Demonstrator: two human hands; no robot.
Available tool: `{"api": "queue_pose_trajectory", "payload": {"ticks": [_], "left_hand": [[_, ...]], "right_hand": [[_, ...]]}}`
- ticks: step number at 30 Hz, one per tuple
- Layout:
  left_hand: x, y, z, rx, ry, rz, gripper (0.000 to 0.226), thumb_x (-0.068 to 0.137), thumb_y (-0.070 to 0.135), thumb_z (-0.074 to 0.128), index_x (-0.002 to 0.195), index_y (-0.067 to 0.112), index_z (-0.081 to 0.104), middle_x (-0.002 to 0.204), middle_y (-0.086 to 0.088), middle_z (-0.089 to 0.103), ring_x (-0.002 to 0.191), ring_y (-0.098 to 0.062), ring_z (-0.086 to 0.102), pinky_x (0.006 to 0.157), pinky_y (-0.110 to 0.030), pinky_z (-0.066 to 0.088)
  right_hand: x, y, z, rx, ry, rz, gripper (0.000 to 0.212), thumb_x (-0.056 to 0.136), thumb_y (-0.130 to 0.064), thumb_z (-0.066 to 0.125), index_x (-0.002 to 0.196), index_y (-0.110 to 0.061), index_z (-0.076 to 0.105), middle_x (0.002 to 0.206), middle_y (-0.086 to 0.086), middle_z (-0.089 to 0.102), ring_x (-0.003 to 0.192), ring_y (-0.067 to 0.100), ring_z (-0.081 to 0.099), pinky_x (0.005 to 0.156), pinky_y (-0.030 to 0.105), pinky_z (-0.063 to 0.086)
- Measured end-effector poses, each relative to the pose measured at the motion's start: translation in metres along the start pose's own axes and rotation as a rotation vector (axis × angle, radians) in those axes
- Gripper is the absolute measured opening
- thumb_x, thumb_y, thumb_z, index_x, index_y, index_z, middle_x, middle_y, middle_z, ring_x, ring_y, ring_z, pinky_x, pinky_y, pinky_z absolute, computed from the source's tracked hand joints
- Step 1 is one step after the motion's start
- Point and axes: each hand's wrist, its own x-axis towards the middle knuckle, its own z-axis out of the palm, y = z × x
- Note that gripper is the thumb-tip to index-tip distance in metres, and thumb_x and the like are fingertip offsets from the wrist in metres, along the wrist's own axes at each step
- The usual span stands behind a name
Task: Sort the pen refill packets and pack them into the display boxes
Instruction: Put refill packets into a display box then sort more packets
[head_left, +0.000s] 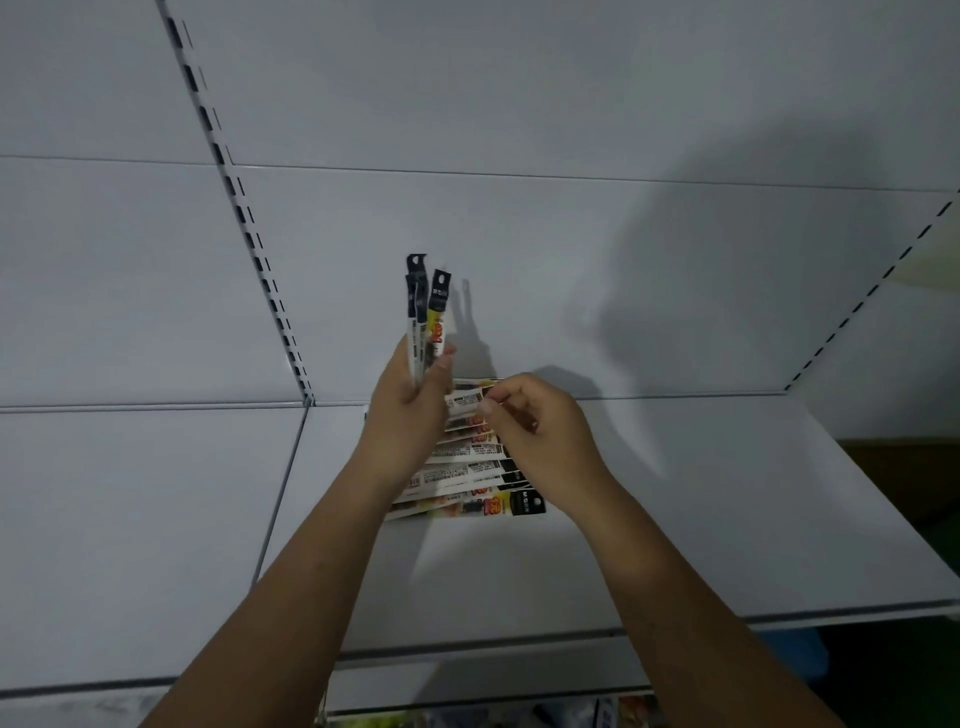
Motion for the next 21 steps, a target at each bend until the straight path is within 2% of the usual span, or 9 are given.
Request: {"api": "queue_pose_trajectory", "payload": {"ticks": [2, 4, 6, 9, 12, 15, 19, 21], "left_hand": [[0.003, -0.005, -0.014, 0.07, 0.014, 0.008, 0.01, 0.108, 0.042, 0.049, 0.101, 0.041, 0.056, 0.082, 0.01, 0.059, 0.068, -0.009, 0.054, 0.065, -0.034, 0.047], [0.007, -0.007, -0.029, 0.235, 0.029, 0.045, 0.023, 0.107, 0.042, 0.051, 0.089, 0.03, 0.053, 0.075, 0.007, 0.055, 0.063, -0.003, 0.048, 0.063, -0.031, 0.043], [0.011, -0.009, -0.043, 0.39, 0.041, 0.073, 0.037, 0.105, 0.044, 0.054, 0.075, 0.024, 0.045, 0.066, 0.004, 0.048, 0.055, -0.003, 0.042, 0.058, -0.031, 0.035], [0.016, -0.012, -0.058, 0.514, 0.041, 0.015, 0.047, 0.099, 0.05, 0.062, 0.069, 0.019, 0.042, 0.06, 0.003, 0.045, 0.052, -0.01, 0.04, 0.054, -0.03, 0.034], [0.018, -0.015, -0.062, 0.625, 0.012, -0.017, 0.048, 0.095, 0.051, 0.068, 0.07, 0.015, 0.047, 0.061, 0.001, 0.051, 0.055, -0.016, 0.048, 0.054, -0.031, 0.039], [0.017, -0.022, -0.062, 0.732, -0.032, -0.016, 0.038, 0.094, 0.05, 0.07, 0.077, 0.022, 0.051, 0.069, 0.002, 0.058, 0.063, -0.016, 0.057, 0.061, -0.036, 0.048], [0.013, -0.029, -0.06, 0.769, -0.148, -0.044, 0.02, 0.093, 0.047, 0.072, 0.088, 0.033, 0.058, 0.079, 0.011, 0.066, 0.072, -0.008, 0.064, 0.069, -0.036, 0.057], [0.009, -0.028, -0.058, 0.735, -0.208, -0.035, 0.015, 0.094, 0.045, 0.072, 0.087, 0.04, 0.059, 0.081, 0.015, 0.068, 0.073, -0.003, 0.065, 0.069, -0.033, 0.056]], "right_hand": [[0.002, 0.011, -0.004, -0.14, -0.036, -0.012, 0.009, 0.099, -0.03, 0.068, 0.106, -0.027, 0.072, 0.094, -0.015, 0.071, 0.089, -0.001, 0.066, 0.077, 0.014, 0.052], [0.004, 0.023, -0.006, -0.308, -0.057, -0.059, 0.015, 0.097, -0.029, 0.07, 0.112, -0.029, 0.071, 0.106, -0.017, 0.068, 0.103, 0.0, 0.062, 0.093, 0.029, 0.055], [0.005, 0.028, -0.005, -0.448, -0.115, -0.093, 0.024, 0.095, -0.031, 0.072, 0.119, -0.031, 0.069, 0.115, -0.015, 0.065, 0.114, 0.008, 0.055, 0.102, 0.042, 0.048], [0.009, 0.027, -0.001, -0.535, -0.186, -0.086, 0.036, 0.097, -0.034, 0.07, 0.132, -0.03, 0.065, 0.131, -0.012, 0.061, 0.128, 0.013, 0.046, 0.108, 0.041, 0.038], [0.013, 0.027, 0.003, -0.58, -0.173, -0.12, 0.04, 0.098, -0.036, 0.068, 0.137, -0.031, 0.062, 0.137, -0.013, 0.059, 0.131, 0.015, 0.042, 0.107, 0.042, 0.036], [0.019, 0.03, 0.007, -0.629, -0.192, -0.137, 0.039, 0.098, -0.037, 0.067, 0.136, -0.033, 0.064, 0.136, -0.013, 0.06, 0.131, 0.017, 0.04, 0.106, 0.044, 0.037], [0.024, 0.033, 0.008, -0.673, -0.195, -0.205, 0.028, 0.099, -0.041, 0.066, 0.124, -0.032, 0.073, 0.117, -0.013, 0.065, 0.117, 0.017, 0.045, 0.098, 0.043, 0.037], [0.024, 0.035, 0.008, -0.693, -0.202, -0.244, 0.022, 0.101, -0.04, 0.062, 0.117, -0.031, 0.075, 0.11, -0.013, 0.066, 0.112, 0.016, 0.045, 0.097, 0.043, 0.037]]}}
